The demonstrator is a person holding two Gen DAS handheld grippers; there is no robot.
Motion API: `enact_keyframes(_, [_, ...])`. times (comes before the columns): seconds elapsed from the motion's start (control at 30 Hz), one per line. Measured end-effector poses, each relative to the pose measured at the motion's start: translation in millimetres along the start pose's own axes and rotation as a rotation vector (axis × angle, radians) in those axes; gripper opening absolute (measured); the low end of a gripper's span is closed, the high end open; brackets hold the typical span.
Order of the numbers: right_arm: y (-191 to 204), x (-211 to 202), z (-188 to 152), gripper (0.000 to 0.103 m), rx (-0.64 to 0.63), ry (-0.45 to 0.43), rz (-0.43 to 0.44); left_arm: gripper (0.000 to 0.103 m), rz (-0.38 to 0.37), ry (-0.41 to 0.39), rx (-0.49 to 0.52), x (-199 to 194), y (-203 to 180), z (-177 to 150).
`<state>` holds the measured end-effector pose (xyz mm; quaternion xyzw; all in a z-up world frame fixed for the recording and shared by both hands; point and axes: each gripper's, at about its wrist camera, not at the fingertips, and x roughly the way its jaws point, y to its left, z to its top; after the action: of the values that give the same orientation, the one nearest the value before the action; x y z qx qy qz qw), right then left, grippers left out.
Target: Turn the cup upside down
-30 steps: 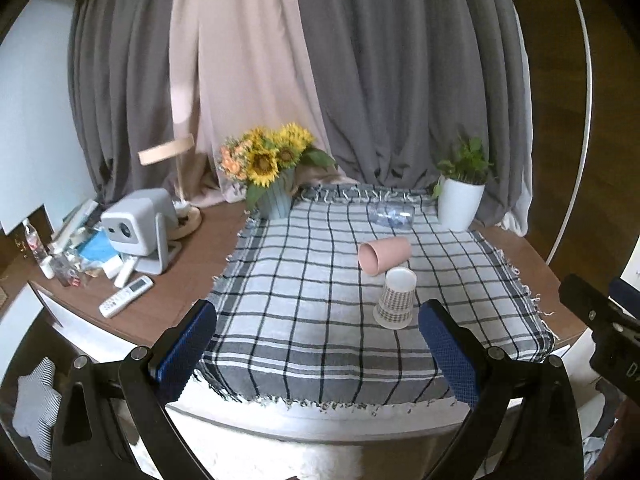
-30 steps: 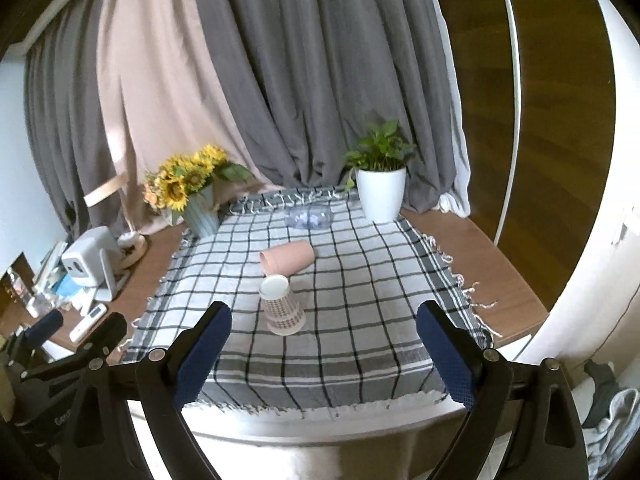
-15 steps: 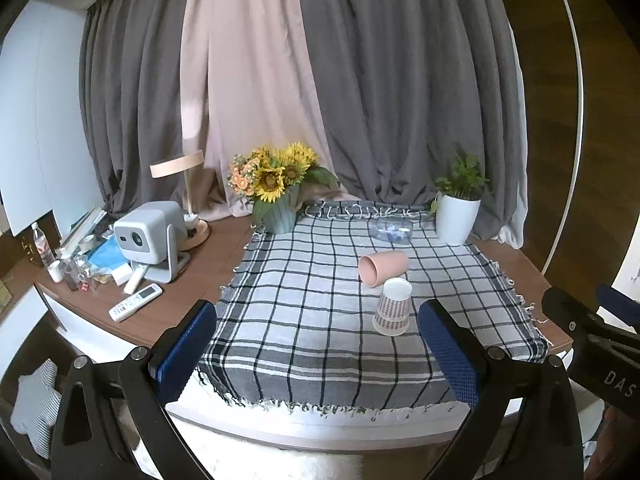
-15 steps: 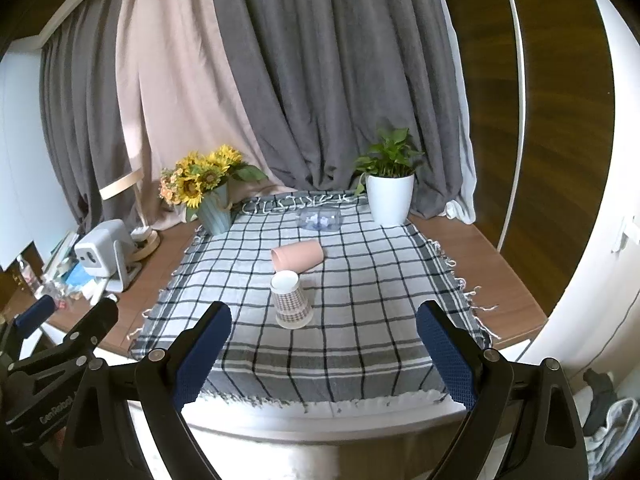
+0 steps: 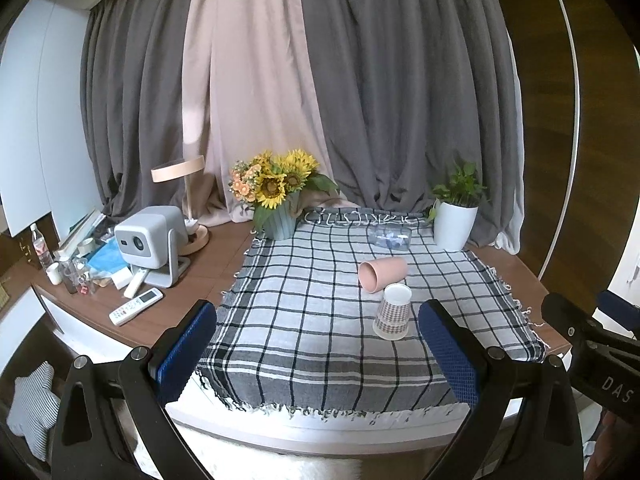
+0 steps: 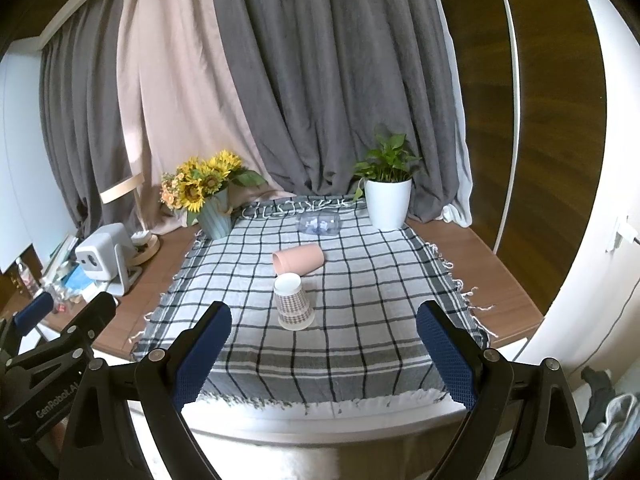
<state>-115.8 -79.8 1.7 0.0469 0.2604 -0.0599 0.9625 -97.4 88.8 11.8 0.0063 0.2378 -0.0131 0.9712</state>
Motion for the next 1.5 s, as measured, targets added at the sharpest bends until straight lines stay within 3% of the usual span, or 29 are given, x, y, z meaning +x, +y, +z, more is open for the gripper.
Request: enact_keyframes(1.5, [-1.1,-3.8,-2.4,0.094,-0.006,-0.001,0.006,0.103,-0.013,-0.026,0.022,-0.4,5.7,3.6])
